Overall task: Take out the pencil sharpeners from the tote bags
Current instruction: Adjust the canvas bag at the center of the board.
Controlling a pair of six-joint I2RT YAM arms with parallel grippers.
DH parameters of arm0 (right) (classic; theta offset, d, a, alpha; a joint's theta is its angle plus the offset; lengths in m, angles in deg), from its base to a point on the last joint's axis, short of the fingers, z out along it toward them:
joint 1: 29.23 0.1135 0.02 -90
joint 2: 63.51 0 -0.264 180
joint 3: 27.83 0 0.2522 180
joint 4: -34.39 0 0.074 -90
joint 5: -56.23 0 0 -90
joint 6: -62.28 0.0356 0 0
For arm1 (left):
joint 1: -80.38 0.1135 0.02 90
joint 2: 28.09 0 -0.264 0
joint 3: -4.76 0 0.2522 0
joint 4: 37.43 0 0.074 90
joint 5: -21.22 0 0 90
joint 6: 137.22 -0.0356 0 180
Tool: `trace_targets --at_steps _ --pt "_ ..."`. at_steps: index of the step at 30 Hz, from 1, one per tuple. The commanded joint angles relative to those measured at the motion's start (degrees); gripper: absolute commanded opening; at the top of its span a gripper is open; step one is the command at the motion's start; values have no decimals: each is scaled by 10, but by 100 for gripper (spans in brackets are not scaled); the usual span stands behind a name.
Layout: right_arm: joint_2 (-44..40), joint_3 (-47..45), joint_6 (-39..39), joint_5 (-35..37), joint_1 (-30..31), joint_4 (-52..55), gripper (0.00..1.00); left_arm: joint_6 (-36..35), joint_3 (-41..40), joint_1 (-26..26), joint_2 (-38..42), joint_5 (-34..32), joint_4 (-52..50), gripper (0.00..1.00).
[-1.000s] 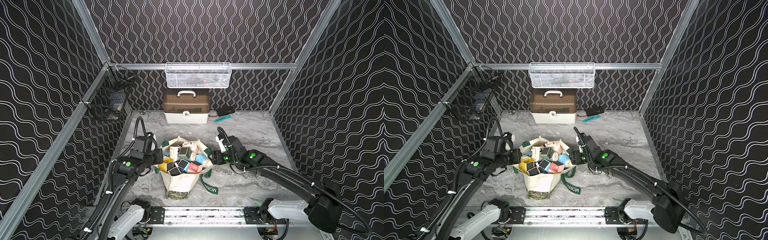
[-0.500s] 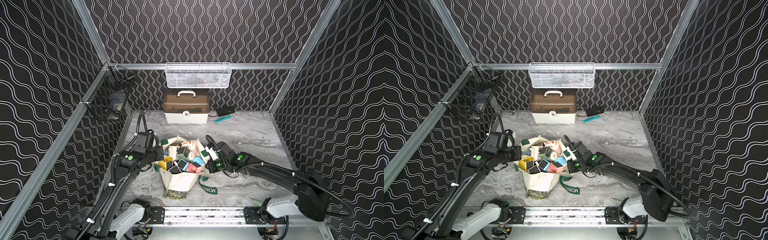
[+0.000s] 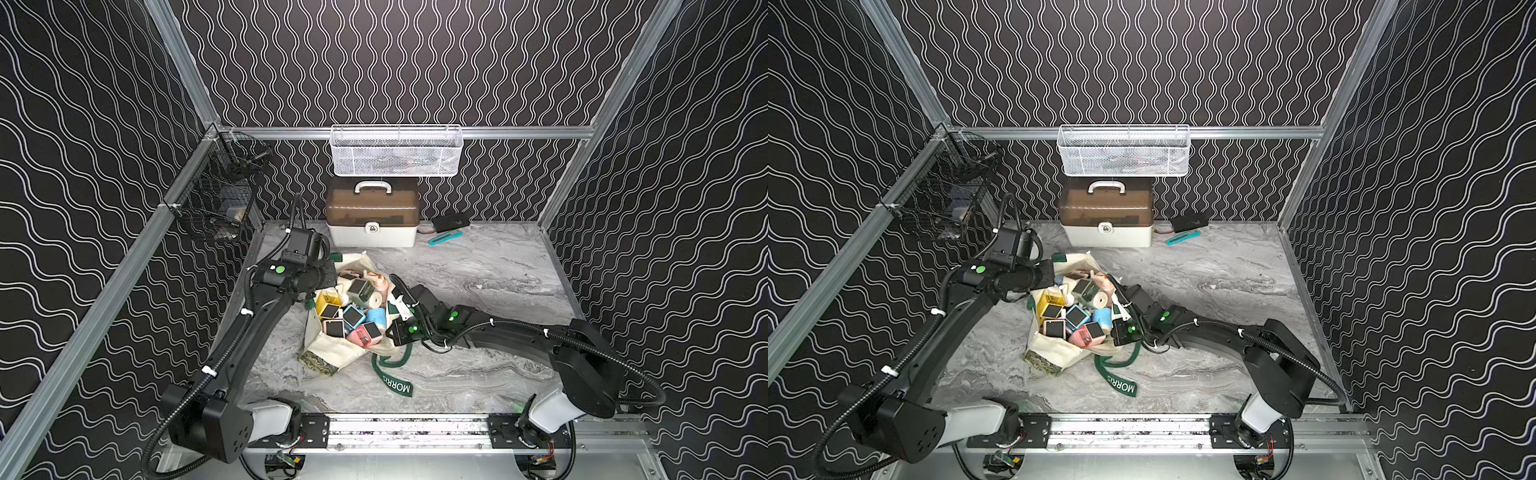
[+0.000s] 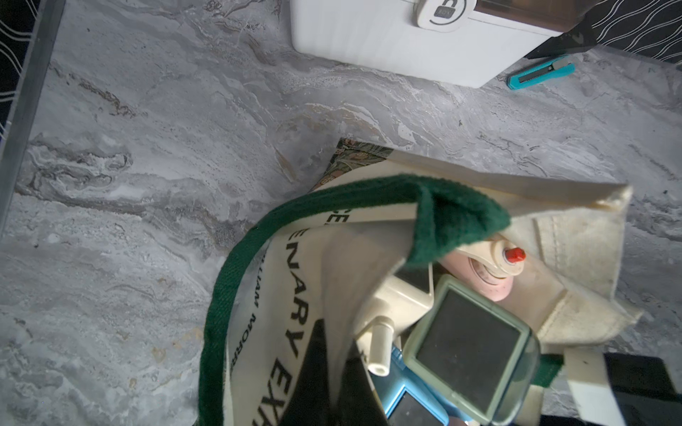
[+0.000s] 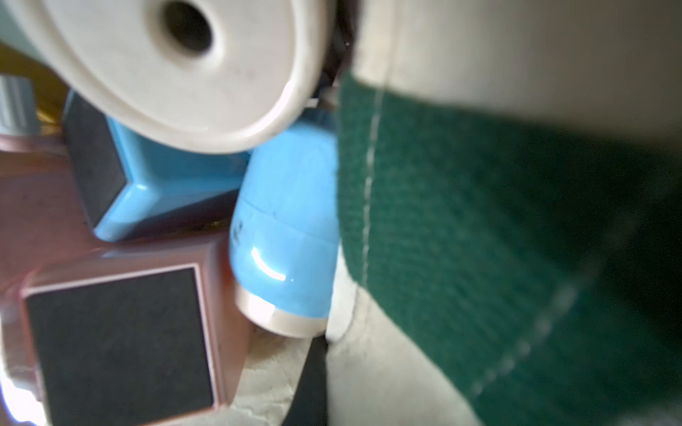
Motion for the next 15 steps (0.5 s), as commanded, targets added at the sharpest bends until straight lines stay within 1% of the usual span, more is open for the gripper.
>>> trace_targets --at_steps 1,3,4,6,8,9,11,15 --pt "4 -6 3 20 -1 -124 0 -14 -3 2 -12 33 34 0" --pt "2 -18 -8 6 -1 -135 0 -18 -8 3 -11 31 30 0" --pt "-3 -26 -15 3 -1 -137 4 -18 -13 3 -6 31 29 0" --pt "-24 -40 -37 14 -1 -137 29 -16 -27 3 9 28 29 0" --pt "-54 -49 -56 40 -1 -121 55 -14 -44 3 26 24 31 0" --pt "-68 -51 -69 50 -2 -112 61 -14 -48 2 30 24 28 0" --pt "-107 -55 -109 76 -1 -89 68 -12 -54 0 38 24 16 0" --pt "-185 -76 -145 113 -1 -79 77 -9 -79 -9 78 -3 17 0"
